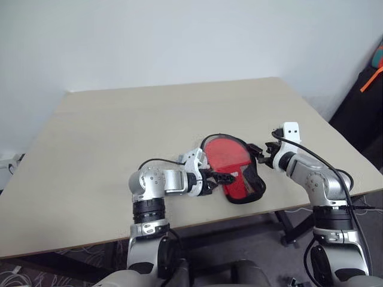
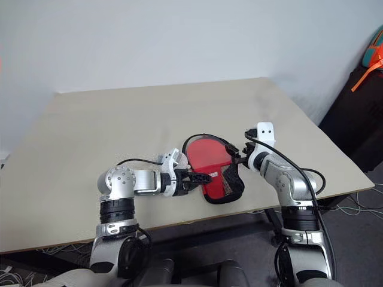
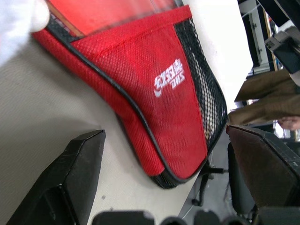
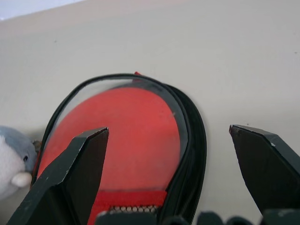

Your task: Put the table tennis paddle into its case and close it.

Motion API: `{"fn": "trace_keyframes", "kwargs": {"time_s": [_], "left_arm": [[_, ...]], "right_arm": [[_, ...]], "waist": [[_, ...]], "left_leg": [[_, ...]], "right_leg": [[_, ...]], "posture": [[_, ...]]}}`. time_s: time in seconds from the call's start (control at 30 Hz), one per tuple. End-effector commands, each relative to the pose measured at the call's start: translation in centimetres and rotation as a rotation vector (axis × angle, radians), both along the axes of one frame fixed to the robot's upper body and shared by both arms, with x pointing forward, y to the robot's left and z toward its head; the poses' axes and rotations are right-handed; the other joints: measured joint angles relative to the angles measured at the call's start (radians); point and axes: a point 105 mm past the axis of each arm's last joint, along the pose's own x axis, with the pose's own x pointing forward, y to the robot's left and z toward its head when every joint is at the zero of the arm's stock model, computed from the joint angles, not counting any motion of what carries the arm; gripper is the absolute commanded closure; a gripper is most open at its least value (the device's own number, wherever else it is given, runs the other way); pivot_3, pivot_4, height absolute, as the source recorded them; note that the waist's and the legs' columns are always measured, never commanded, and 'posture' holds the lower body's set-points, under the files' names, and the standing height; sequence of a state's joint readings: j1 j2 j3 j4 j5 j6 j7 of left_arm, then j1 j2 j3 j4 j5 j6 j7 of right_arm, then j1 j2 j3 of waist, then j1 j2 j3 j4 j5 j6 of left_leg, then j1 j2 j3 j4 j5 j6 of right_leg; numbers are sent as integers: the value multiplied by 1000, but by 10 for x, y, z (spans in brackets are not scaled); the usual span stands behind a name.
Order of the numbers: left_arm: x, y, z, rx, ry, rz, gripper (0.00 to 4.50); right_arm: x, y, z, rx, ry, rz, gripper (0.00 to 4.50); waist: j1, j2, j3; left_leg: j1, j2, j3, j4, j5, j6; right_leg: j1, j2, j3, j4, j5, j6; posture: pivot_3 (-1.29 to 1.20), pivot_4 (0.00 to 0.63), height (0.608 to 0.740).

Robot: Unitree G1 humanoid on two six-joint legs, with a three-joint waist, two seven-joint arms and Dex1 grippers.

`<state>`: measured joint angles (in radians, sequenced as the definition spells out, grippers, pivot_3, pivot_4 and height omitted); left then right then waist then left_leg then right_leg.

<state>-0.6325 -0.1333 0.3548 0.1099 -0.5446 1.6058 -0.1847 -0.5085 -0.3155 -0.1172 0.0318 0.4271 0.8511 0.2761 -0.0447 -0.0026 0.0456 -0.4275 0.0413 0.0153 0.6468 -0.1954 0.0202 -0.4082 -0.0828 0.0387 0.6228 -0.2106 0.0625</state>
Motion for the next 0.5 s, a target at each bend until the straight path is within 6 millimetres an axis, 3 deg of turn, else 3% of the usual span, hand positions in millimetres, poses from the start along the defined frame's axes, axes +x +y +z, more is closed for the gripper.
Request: {"fn": "trace_keyframes", "kwargs": {"time_s": [0.03, 0.33, 0.4, 0.5], "left_arm": [[-3, -17, 1, -38, 39, -28, 0], [-8, -38, -2, -91, 95, -55, 0], [-9, -41, -6, -82, 112, -47, 368], [-9, -43, -7, -91, 122, -50, 1298]], "right_arm": [[6, -5, 20, -2, -73, -28, 35], [6, -8, 20, 4, -80, -51, 35], [6, -8, 20, 6, -82, -54, 0], [6, -9, 21, 8, -83, -59, 0]], "waist": [[-1, 0, 0], [0, 0, -1], [0, 0, -1], [0, 0, -2]], "left_leg": [[0, 0, 0, 0, 0, 0], [0, -1, 0, 0, -2, -3], [0, -1, -1, 1, -2, -3], [0, -1, -1, 1, -2, -3]], "right_leg": [[0, 0, 0, 0, 0, 0], [1, -1, 0, 0, -1, -1], [1, -1, 0, 0, -1, -1], [2, -1, 0, 0, -1, -1]], "posture": [[0, 0, 740], [0, 0, 740], [0, 0, 740], [0, 0, 740]]}}
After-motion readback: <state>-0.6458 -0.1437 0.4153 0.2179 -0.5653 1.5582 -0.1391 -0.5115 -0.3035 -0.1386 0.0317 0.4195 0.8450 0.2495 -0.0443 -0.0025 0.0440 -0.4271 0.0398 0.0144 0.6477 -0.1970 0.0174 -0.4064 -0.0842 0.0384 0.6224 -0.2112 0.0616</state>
